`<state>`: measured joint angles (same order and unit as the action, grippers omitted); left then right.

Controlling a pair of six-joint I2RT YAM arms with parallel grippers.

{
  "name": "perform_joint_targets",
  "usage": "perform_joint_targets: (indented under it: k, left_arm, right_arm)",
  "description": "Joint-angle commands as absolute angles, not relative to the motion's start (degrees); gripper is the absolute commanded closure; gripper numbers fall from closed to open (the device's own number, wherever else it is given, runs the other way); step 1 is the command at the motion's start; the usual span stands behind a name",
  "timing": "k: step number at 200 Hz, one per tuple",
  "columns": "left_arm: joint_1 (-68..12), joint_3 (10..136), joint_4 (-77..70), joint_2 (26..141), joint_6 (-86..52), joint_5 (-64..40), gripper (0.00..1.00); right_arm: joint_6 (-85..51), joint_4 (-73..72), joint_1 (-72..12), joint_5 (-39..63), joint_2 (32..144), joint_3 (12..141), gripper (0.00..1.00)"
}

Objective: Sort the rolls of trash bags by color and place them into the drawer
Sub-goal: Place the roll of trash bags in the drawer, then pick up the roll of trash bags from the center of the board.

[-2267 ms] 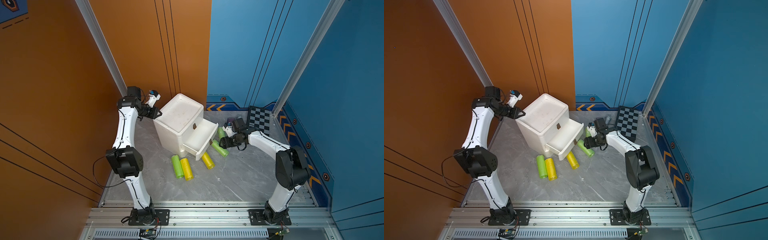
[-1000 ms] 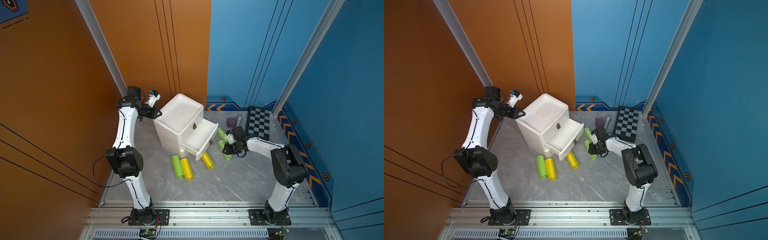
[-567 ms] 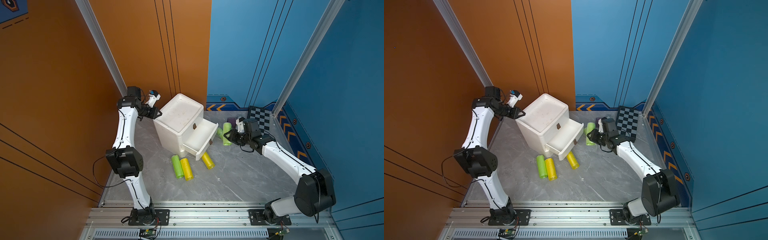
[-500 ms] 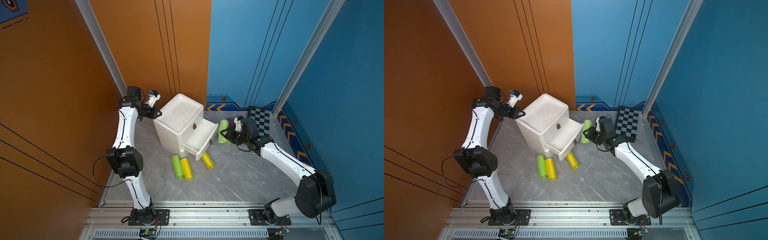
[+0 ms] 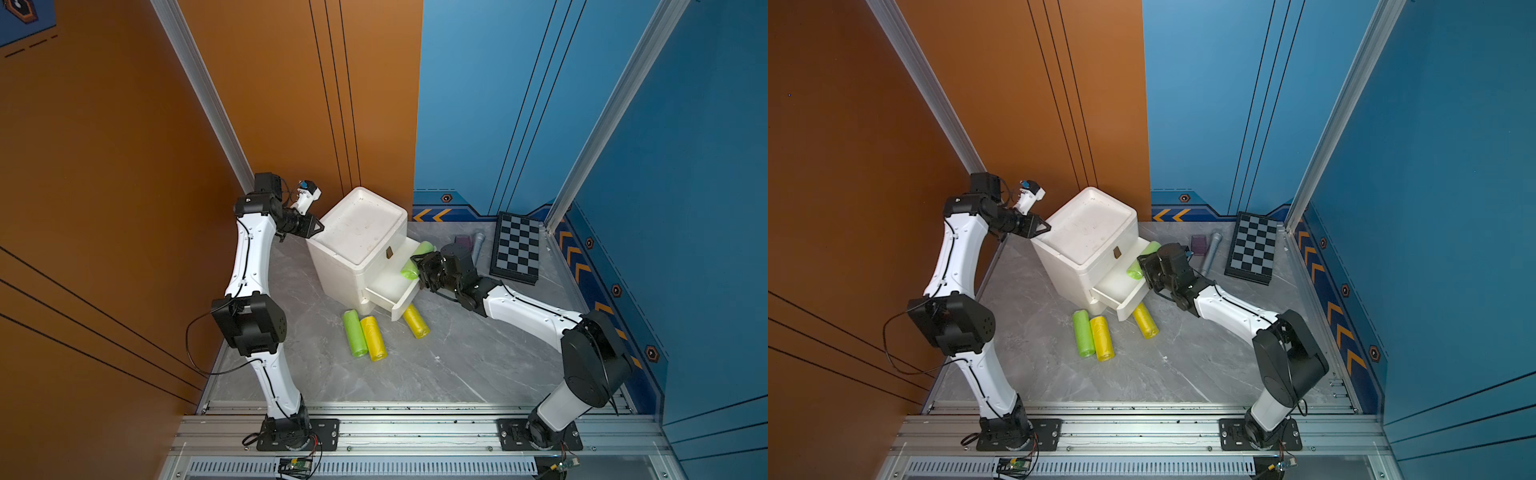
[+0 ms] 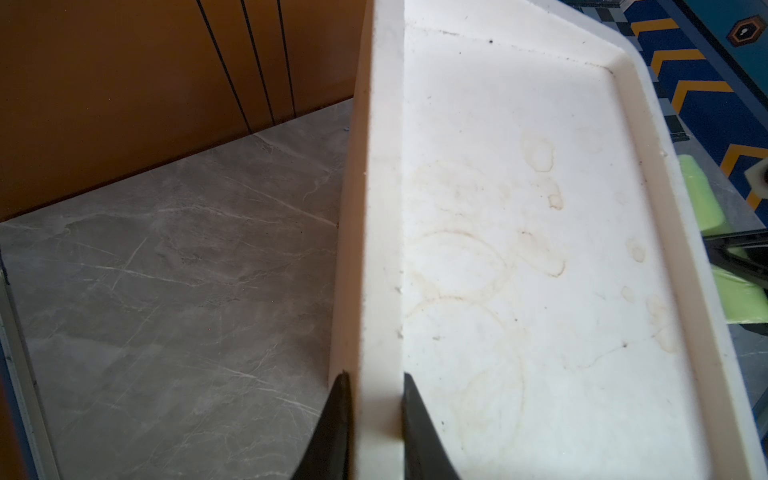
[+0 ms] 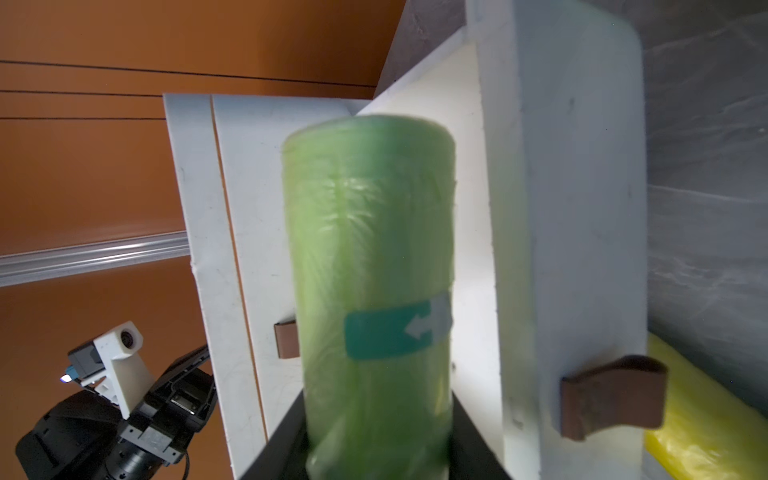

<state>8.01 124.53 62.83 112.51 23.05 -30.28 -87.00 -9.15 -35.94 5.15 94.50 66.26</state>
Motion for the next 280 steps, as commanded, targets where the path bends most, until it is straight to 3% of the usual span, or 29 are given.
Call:
perform_joint_targets:
  k: [1, 40, 125, 166, 204, 280]
  left_arm:
    - [9.4, 125.8, 64.8, 110.6, 18.1, -36.6, 1.0]
    - [9.9, 125.4, 64.8, 110.7, 18.2, -37.0, 1.0]
    - [10.3, 125.7, 64.8, 111.1, 17.8, -37.9, 1.0]
    - [10.3, 125.7, 64.8, 110.9, 17.9, -38.0, 1.0]
    - [10.2, 125.8, 64.8, 111.1, 17.6, -38.0, 1.0]
    - [10.1, 125.2, 64.8, 110.4, 17.9, -36.2, 1.0]
  right_arm:
    - [-88.6, -7.6, -36.6, 2.5, 95.3, 71.6, 0.49]
    - [-87.7, -1.8, -37.9, 2.9, 97.8, 75.6, 0.36]
    - [-77.3, 8.7, -37.7, 0.3, 92.2, 76.7, 0.36]
    - [-55.2, 18.9, -28.5, 4.4, 90.0, 82.7, 0.34]
    - [-30.2, 32.3, -19.7, 13.9, 101.0, 94.8, 0.29]
    - [-8.9, 39.9, -15.1, 14.8, 117.8, 106.1, 0.27]
